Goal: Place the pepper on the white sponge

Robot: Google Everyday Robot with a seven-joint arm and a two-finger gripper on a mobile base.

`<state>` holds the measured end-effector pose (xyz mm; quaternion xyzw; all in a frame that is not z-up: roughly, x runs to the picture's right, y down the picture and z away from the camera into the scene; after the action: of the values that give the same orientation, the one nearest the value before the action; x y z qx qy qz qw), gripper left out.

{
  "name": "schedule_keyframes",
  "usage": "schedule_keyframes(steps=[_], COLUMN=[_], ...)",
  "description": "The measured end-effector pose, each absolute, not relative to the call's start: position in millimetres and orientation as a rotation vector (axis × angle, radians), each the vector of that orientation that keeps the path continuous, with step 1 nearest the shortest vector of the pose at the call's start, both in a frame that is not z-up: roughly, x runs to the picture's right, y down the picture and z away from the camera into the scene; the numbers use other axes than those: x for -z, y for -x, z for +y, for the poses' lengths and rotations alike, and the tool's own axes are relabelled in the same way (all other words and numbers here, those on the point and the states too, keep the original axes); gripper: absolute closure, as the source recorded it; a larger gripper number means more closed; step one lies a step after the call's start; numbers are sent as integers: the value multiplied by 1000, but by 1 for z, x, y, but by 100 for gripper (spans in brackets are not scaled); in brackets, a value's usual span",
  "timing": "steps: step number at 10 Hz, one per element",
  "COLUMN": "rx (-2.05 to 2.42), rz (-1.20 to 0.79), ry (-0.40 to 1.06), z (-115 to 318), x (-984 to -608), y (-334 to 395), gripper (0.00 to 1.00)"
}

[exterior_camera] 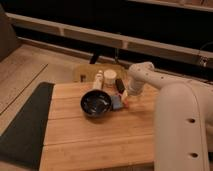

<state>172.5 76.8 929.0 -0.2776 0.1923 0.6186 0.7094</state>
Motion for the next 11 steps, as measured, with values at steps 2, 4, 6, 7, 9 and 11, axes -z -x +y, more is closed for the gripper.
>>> schedule_keyframes(steps=[2, 4, 6, 7, 9, 11], rx=[-1368, -1358, -1336, -1331, -1320, -1318], rz=[481, 492, 480, 472, 453, 443], ry=[628, 651, 654, 647, 636, 636], z=[86, 90, 84, 80, 72, 69], x=[-943, -954, -964, -965, -966, -963], y=[-179, -173, -162, -160, -154, -151], gripper=[35, 36, 54, 65, 85, 99])
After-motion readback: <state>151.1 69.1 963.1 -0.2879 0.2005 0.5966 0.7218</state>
